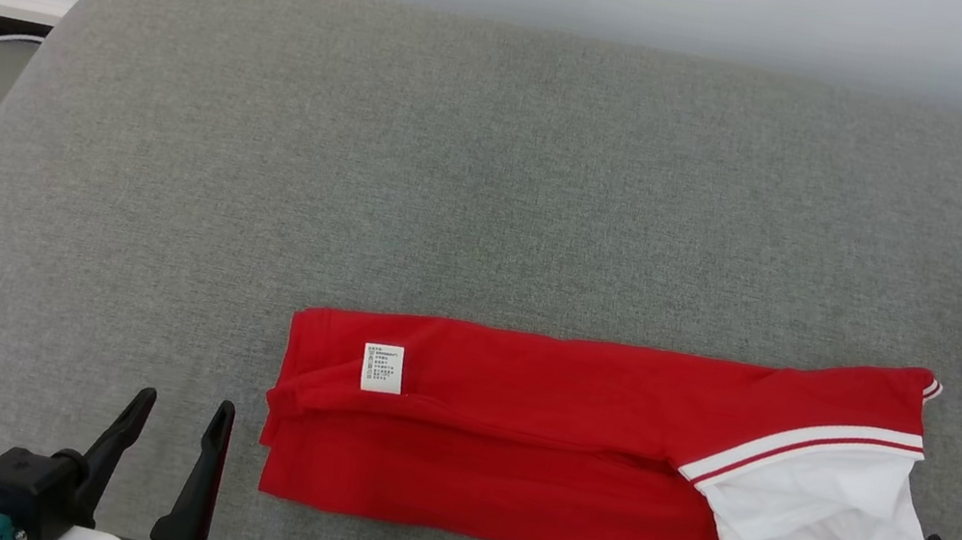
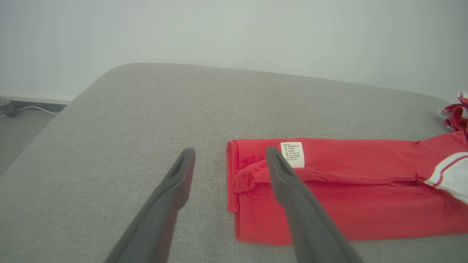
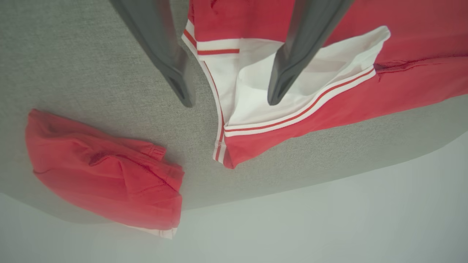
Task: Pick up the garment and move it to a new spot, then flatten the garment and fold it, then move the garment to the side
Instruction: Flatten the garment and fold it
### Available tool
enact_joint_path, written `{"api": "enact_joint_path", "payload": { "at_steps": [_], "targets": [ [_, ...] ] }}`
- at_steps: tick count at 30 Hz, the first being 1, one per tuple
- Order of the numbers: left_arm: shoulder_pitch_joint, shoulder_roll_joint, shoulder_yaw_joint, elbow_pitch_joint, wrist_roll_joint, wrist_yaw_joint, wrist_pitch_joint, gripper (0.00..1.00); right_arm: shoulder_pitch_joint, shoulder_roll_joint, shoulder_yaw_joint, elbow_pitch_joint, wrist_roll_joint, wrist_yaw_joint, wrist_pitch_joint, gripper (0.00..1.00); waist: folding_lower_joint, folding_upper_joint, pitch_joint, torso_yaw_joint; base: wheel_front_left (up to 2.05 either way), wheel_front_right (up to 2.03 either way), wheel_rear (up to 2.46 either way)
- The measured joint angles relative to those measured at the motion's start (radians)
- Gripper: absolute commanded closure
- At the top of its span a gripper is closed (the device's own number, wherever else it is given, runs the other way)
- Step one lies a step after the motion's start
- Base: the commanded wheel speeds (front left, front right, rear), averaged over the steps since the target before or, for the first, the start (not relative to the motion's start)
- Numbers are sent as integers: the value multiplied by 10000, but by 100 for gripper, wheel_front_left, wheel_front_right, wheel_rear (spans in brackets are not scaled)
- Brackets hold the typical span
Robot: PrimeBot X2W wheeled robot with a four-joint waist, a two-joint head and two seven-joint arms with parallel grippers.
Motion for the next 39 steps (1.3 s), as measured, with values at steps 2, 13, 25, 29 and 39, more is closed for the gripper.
{"api": "enact_joint_path", "payload": {
  "at_steps": [2,13,25,29,39],
  "targets": [
    [-7,0,0,-23,0,-10,0,0,-162,-184,-42,79,119,0,261,0,0,0,117,-28,0,0,0],
    [-726,-142,-92,48,35,-364,-12,0,-1854,-1789,1191,1068,2418,0,1463,0,0,0,975,-117,0,0,0],
    [-1081,-247,-90,209,50,-585,-86,0,-2920,-2692,2537,1908,5342,0,2408,0,0,0,1566,11,0,0,0],
    [-1081,-274,-71,280,48,-617,-92,0,-3140,-2920,3024,1850,6077,0,2585,0,0,0,1627,-24,0,0,0],
    [-1268,-343,-77,418,48,-698,-102,0,-3616,-3243,4266,1687,7396,0,2652,100,0,0,1648,41,0,0,0]
  ]
}}
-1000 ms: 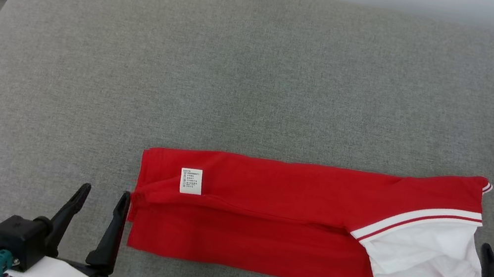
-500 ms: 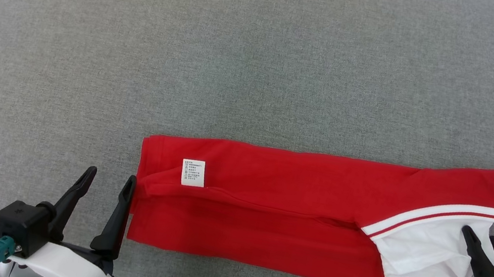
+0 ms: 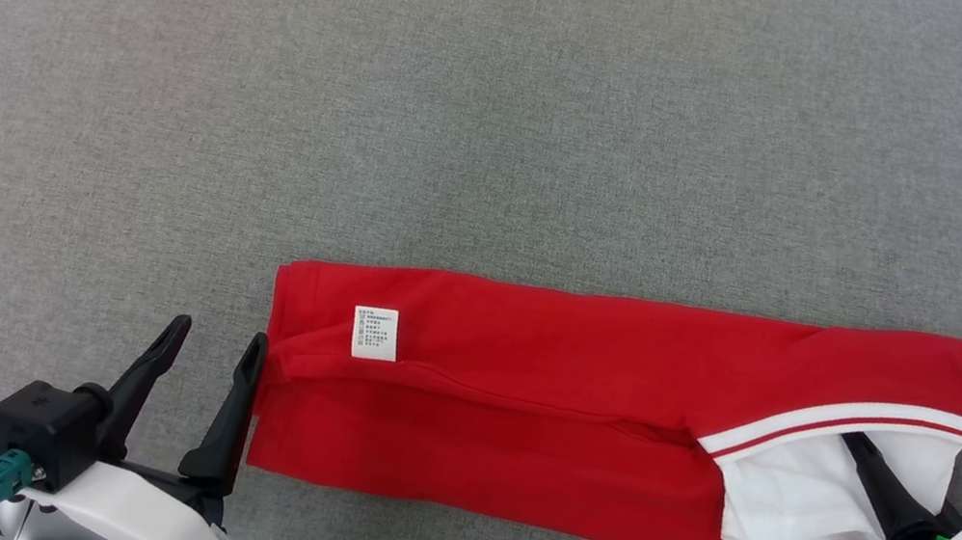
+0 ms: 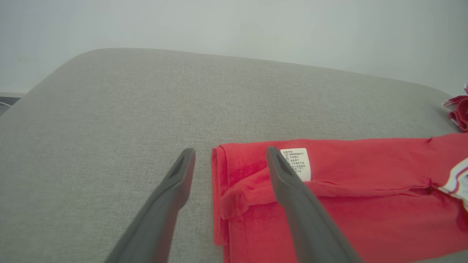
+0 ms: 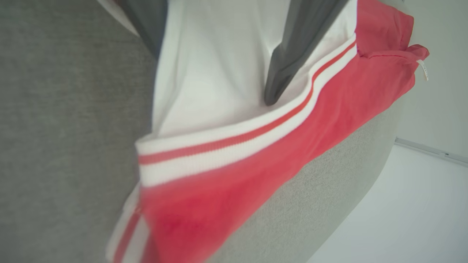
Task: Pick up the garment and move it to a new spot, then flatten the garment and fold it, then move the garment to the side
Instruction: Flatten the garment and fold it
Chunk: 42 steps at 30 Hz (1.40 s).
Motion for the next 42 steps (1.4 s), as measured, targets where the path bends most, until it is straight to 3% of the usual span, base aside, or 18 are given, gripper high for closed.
{"api": "enact_joint_path", "payload": {
  "at_steps": [8,18,25,33,42],
  "targets": [
    [0,-23,6,29,-2,0,-27,0,-6,-268,291,142,556,0,-769,100,0,0,-43,-28,0,0,0],
    [1,-36,-35,29,-12,0,-31,0,55,-1243,-621,169,974,0,-1363,100,0,-1,-192,-185,0,0,0],
    [1,-73,-111,69,-13,-2,-31,0,113,-1281,-650,-96,700,0,-1371,100,0,0,-341,-193,0,0,0],
    [6,-151,-196,134,-13,-2,-31,0,100,-270,-639,-1344,-500,-2,-339,100,0,0,-595,-164,0,0,0],
    [3,-326,-307,219,-17,-67,-35,0,44,1992,-529,-2468,-2575,-2,1613,100,0,0,-636,-43,0,0,0]
  ]
}}
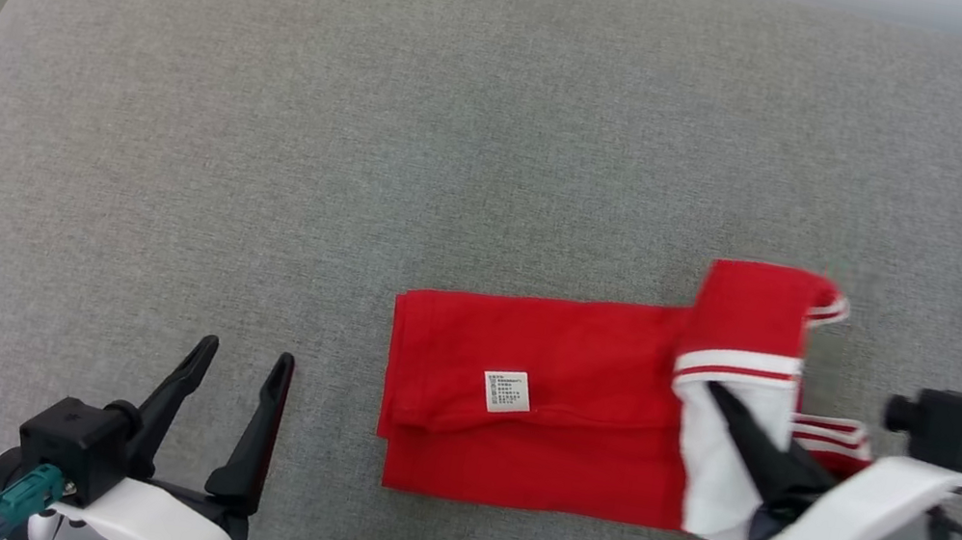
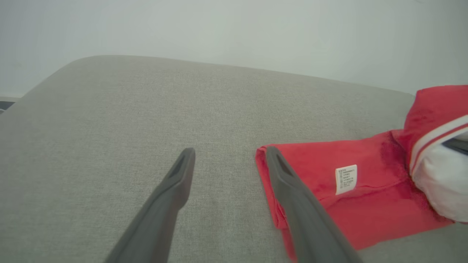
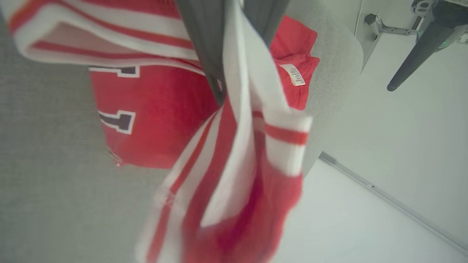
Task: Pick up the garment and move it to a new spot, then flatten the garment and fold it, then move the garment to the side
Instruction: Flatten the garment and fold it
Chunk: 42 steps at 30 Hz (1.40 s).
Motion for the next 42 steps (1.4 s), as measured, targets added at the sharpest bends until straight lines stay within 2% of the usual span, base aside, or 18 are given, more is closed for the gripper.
{"api": "enact_joint_path", "payload": {
  "at_steps": [6,12,13,16,17,18,19,20,25,30,36,42],
  "targets": [
    [-60,-180,-155,144,0,-196,-40,0,-127,1649,263,188,-1381,0,711,100,0,0,85,281,0,0,0],
    [-248,-328,-194,265,0,-301,-82,0,-318,2063,276,803,-2071,0,752,100,-1,0,144,553,0,0,0],
    [-248,-330,-199,299,2,-303,-82,0,-336,2084,330,869,-2077,0,746,87,0,0,157,571,0,0,0],
    [-249,-359,-228,362,0,-382,-84,0,-477,2111,571,1122,-2061,0,529,72,0,0,202,603,0,0,0],
    [-250,-368,-257,378,0,-389,-84,0,-512,2113,650,1185,-1969,0,372,55,-1,0,214,615,0,0,0],
    [-263,-374,-284,399,0,-389,-84,0,-563,2102,782,1269,-1799,0,291,44,0,0,229,627,0,0,0],
    [-292,-385,-305,414,0,-391,-84,0,-621,2104,928,1388,-1638,0,144,9,0,0,244,636,0,0,0],
    [-347,-401,-324,435,2,-407,-84,0,-677,2109,1081,1482,-1555,0,13,0,0,0,258,640,0,0,0],
    [-463,-468,-399,497,2,-477,-84,0,-981,2107,1923,1733,-945,0,-575,0,0,0,267,661,0,0,0],
    [-464,-545,-441,520,2,-477,-84,0,-1090,2105,2303,1649,-662,0,-963,0,0,0,242,633,0,0,0],
    [-467,-552,-449,579,2,-477,-98,0,-1340,2098,3053,564,-125,-4,-1110,0,0,0,254,521,0,0,0],
    [-470,-539,-476,652,2,-477,-98,0,-1485,1854,2842,-414,-602,-4,-2011,0,0,0,83,471,0,0,0]
  ]
}}
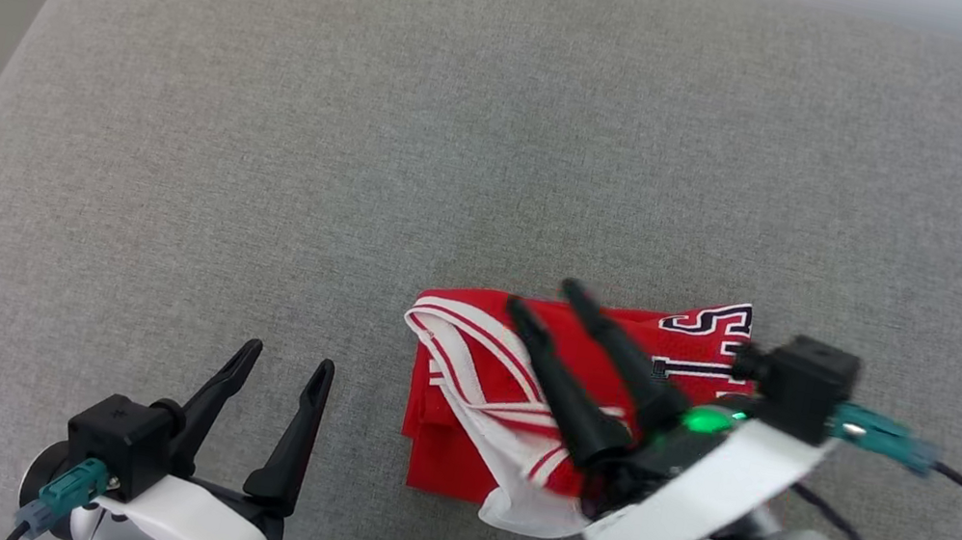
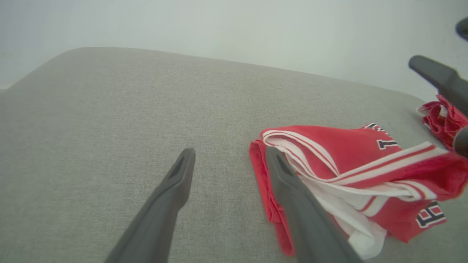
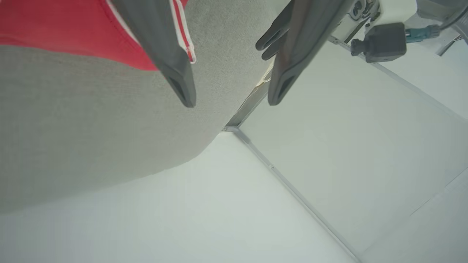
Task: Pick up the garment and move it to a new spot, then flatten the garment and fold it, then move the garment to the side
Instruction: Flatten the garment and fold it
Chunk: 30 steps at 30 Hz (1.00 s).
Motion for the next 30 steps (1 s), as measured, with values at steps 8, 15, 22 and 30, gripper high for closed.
{"api": "enact_joint_path", "payload": {
  "at_steps": [8,15,22,30],
  "targets": [
    [58,255,54,-27,2,92,0,0,614,-1394,-1486,-1072,-1256,2,-1818,0,0,0,-347,-123,0,0,0],
    [104,589,245,-194,109,378,0,0,1825,-2171,-3277,-690,-3674,2,-2849,0,0,0,-714,-309,0,0,0],
    [589,968,627,-405,205,988,-46,0,3128,-2167,-4136,-100,-5089,4,-3214,0,0,0,-1161,-436,0,0,0],
    [1220,1216,865,-765,217,1438,-128,0,4234,-1785,-4684,454,-5242,6,-3382,0,-1,0,-1646,-368,0,0,0]
  ]
}}
